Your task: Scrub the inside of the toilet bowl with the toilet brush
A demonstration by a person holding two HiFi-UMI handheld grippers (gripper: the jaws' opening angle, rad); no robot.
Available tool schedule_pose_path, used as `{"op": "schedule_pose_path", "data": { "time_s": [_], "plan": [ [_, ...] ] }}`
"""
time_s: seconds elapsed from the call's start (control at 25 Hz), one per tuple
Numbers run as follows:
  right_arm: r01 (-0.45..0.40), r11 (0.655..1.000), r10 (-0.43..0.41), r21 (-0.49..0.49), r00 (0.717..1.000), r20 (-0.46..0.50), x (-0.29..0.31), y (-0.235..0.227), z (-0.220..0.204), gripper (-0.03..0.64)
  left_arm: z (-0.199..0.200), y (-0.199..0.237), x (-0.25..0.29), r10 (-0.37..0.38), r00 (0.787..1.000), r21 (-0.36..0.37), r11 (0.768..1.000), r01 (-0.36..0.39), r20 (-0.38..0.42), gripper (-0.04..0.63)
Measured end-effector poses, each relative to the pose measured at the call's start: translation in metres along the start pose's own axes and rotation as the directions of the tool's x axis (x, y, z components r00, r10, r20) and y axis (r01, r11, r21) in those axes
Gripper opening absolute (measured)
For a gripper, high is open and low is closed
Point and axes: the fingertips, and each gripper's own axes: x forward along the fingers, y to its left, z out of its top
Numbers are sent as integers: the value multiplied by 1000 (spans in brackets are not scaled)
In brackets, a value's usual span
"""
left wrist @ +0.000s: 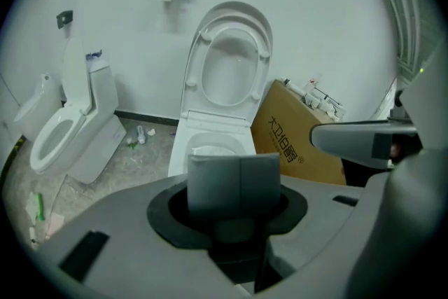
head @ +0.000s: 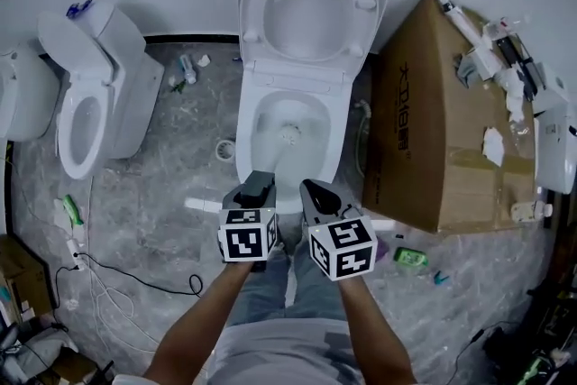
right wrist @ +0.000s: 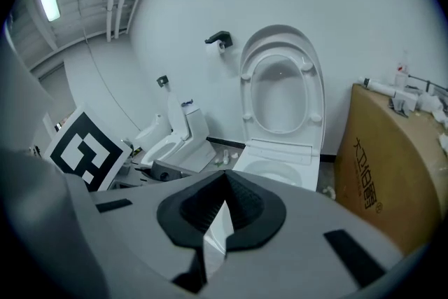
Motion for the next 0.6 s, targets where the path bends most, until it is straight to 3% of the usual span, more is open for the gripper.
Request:
{"op": "schedule_pose_path", "data": {
  "time_s": [0.6],
  "plan": [
    [-19, 992, 35, -123, 991, 126, -75, 48, 84, -2, 76, -33, -120, -38, 974, 58, 998, 26, 222, 153]
  ]
}}
